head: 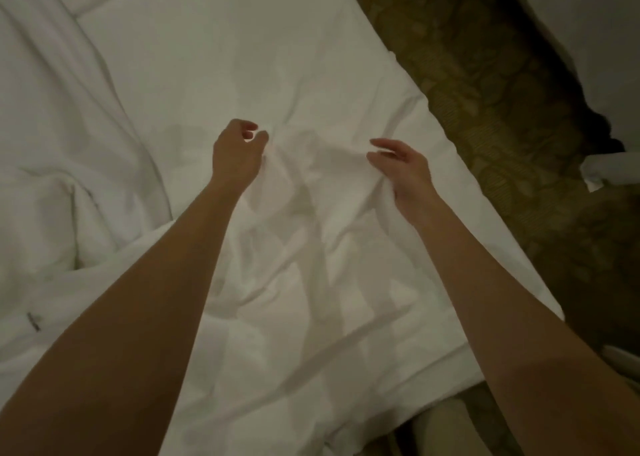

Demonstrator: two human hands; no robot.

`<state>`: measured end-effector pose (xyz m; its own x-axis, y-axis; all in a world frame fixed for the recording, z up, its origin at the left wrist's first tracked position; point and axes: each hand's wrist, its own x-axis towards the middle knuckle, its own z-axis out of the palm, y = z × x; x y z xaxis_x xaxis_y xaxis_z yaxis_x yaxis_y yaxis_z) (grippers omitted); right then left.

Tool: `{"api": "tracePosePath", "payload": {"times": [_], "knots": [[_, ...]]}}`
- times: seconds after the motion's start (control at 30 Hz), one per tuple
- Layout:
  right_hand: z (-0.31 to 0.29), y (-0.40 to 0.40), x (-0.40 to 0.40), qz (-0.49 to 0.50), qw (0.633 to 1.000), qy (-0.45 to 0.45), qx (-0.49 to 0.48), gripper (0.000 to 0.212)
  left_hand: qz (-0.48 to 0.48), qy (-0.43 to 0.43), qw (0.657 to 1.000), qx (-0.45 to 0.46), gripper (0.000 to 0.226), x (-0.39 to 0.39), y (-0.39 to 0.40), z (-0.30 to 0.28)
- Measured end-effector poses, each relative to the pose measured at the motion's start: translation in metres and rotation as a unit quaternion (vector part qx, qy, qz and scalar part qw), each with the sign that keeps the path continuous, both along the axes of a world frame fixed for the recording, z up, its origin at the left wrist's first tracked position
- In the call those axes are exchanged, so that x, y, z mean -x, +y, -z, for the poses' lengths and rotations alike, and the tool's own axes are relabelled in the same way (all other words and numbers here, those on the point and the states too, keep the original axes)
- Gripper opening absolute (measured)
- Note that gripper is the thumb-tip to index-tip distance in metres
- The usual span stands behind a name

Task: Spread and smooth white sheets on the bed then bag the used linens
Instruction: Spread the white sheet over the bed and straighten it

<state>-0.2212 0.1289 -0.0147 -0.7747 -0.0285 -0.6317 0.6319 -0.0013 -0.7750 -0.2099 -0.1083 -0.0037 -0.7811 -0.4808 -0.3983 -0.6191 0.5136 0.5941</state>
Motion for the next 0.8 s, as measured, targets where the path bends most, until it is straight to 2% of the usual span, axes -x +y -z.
{"api": "tracePosePath", "payload": {"times": [0.1, 0.17, 0.27, 0.33, 0.5, 0.6, 0.63, 0.73, 0.8], "knots": [[-0.004, 0.012, 0.005, 0.048, 0.997, 0.022, 0.061, 0.027, -0.058, -0.014, 0.998, -0.037, 0.04, 0.015, -0.012, 0.006], [0.003, 0.017, 0.005, 0.035, 0.997, -0.045, 0.046, 0.023, -0.071, -0.022, 0.995, -0.06, 0.044, 0.021, -0.015, 0.014], [0.016, 0.012, 0.013, -0.028, 0.981, -0.187, 0.035, 0.045, -0.06, -0.058, 0.994, -0.069, 0.051, 0.027, -0.014, 0.028], [0.022, 0.002, 0.026, -0.052, 0.974, -0.217, 0.046, 0.046, -0.057, -0.092, 0.991, -0.081, 0.056, 0.03, -0.015, 0.039], [0.018, -0.024, 0.058, -0.135, 0.97, -0.2, 0.026, 0.027, -0.107, -0.125, 0.978, -0.131, 0.068, 0.045, -0.024, 0.051], [0.02, -0.022, 0.07, -0.16, 0.974, -0.151, 0.06, 0.024, -0.181, -0.162, 0.934, -0.261, 0.073, 0.056, -0.034, 0.049], [0.019, -0.018, 0.073, -0.172, 0.972, -0.143, 0.076, 0.025, -0.184, -0.158, 0.927, -0.286, 0.068, 0.06, -0.037, 0.052], [0.018, -0.005, 0.078, -0.198, 0.964, -0.15, 0.095, 0.026, -0.142, -0.112, 0.931, -0.318, 0.018, 0.077, -0.03, 0.045], [0.021, 0.0, 0.08, -0.193, 0.958, -0.176, 0.116, 0.025, -0.108, -0.064, 0.939, -0.319, 0.002, 0.093, -0.024, 0.036]]}}
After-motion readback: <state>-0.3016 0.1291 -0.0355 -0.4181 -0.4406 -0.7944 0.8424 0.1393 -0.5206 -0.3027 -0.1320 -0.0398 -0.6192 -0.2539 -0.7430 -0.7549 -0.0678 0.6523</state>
